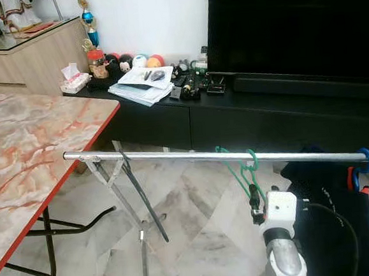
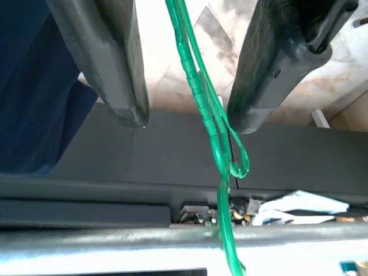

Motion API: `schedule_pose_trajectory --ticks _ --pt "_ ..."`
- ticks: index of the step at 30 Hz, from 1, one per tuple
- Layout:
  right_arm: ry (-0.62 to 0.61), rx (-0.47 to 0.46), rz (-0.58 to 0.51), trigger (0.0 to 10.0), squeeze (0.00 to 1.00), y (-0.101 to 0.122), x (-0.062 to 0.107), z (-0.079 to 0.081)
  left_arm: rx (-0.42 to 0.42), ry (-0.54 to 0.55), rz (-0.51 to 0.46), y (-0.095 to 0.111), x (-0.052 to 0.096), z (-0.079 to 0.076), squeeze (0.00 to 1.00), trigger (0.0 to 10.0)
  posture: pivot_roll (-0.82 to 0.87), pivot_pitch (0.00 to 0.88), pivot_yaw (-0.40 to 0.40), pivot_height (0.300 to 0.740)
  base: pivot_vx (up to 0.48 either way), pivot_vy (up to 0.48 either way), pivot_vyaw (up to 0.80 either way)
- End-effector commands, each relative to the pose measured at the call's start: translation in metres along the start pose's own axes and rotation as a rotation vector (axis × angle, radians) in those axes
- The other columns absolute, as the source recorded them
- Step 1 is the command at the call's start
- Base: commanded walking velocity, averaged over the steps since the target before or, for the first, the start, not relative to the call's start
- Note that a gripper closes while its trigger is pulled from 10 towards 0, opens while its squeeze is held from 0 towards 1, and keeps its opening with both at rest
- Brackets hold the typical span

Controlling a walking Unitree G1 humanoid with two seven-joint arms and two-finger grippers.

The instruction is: Hang hanger

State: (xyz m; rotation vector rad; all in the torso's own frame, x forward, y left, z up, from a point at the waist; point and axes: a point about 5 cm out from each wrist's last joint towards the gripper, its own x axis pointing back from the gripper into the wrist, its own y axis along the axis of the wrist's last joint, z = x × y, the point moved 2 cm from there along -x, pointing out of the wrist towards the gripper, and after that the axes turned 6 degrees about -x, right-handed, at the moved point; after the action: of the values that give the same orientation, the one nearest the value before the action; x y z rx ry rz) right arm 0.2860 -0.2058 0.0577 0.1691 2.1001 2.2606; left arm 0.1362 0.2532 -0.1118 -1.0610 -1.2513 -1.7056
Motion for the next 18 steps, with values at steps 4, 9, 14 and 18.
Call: schedule_pose_trajectory --ticks 4,9,14,18 --pt "-0.004 -0.019 -0.031 10.0 0.00 0.006 0.011 -0.003 0.020 0.018 0.010 -0.006 0.001 0.002 0.00 10.0 -0.06 0.000 0.030 0.740 0.000 0.000 0.00" --pt "-0.006 -0.011 -0.027 10.0 0.00 0.005 0.015 -0.005 0.023 0.025 0.003 -0.005 0.001 0.001 0.00 10.0 -0.07 0.000 0.027 0.740 0.000 0.000 0.00" --pt "-0.005 -0.004 -0.024 10.0 0.00 0.007 0.014 -0.004 0.025 0.023 0.002 -0.005 0.001 0.001 0.00 10.0 -0.06 0.000 0.025 0.740 0.000 0.000 0.00" --pt "0.002 0.000 -0.025 10.0 0.00 0.008 0.013 -0.003 0.031 0.020 0.001 -0.005 0.001 0.001 0.00 10.0 -0.06 0.000 0.022 0.740 0.000 0.000 0.00"
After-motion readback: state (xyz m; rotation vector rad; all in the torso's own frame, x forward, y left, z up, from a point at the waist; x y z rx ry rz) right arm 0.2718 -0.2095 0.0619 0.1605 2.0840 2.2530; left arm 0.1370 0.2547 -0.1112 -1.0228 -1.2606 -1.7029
